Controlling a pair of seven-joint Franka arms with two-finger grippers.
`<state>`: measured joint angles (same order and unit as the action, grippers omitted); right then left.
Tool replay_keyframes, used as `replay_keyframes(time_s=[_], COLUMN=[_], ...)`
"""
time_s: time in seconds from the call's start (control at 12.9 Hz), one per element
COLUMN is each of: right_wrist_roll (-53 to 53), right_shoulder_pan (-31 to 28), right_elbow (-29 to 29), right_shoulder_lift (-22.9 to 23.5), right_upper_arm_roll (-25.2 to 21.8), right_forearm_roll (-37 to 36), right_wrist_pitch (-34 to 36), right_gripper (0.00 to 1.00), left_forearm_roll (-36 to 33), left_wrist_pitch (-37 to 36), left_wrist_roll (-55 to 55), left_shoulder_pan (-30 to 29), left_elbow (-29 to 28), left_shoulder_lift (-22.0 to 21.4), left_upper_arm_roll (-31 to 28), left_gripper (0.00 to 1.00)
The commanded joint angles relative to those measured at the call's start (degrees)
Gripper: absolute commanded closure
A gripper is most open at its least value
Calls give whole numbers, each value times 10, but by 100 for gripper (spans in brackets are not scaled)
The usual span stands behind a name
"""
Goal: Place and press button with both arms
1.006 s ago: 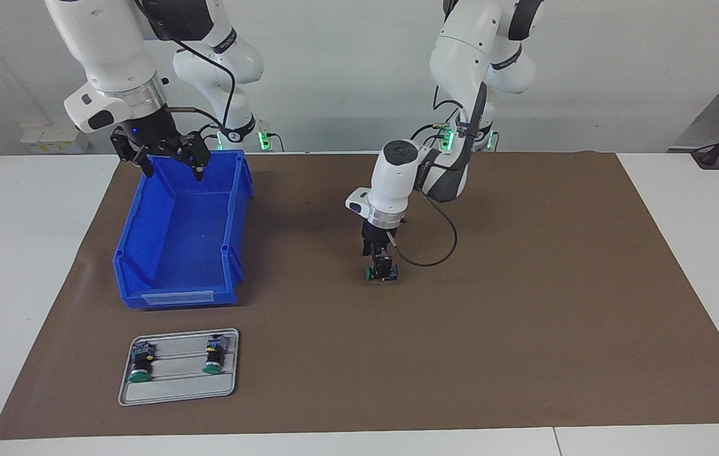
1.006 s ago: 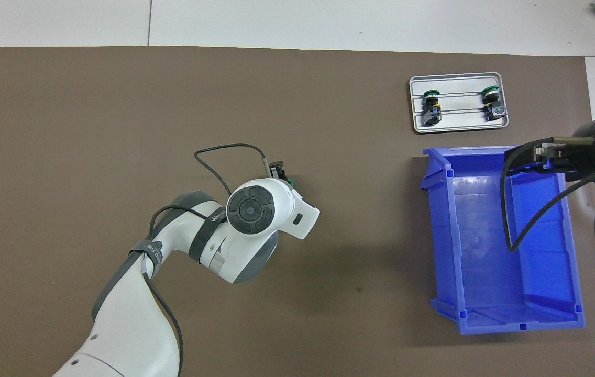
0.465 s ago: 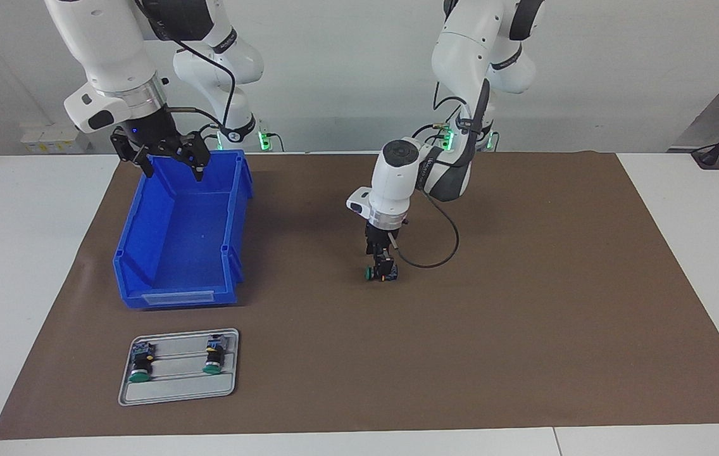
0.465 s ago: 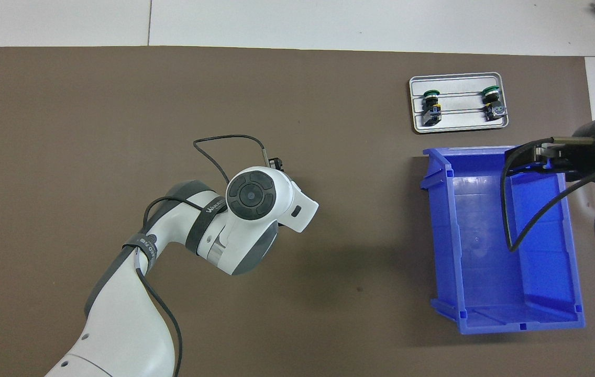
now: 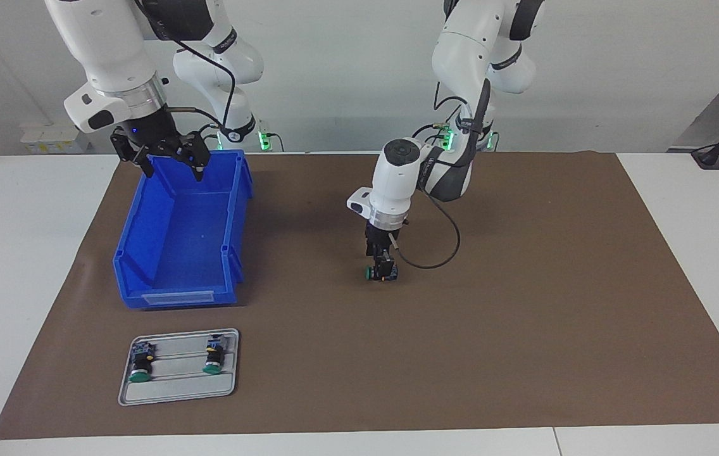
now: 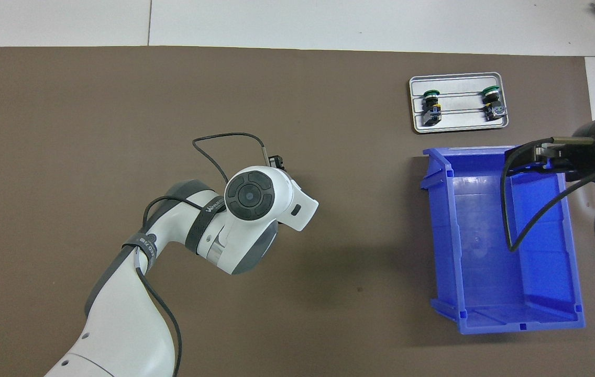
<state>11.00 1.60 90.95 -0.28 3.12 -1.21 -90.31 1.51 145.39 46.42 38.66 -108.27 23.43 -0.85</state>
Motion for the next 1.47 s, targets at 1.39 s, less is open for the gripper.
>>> replay_keyframes(time_s=[1.39], right_wrist_roll=[-3], right_shoulder_pan=[-8], right_elbow=[7], right_shoulder_lift=[-8], right_upper_arm_roll=[5], right_forearm_roll=[13], right_wrist_pitch=[-1], right_gripper=[0], left_forearm_roll=[10], left_wrist_pitch=[75], left_wrist_roll=[-32], left_shoulder_pan=[0], left_elbow=[-39], left_shoulder_lift=[10], left_upper_arm_roll=[-4], left_gripper=[56])
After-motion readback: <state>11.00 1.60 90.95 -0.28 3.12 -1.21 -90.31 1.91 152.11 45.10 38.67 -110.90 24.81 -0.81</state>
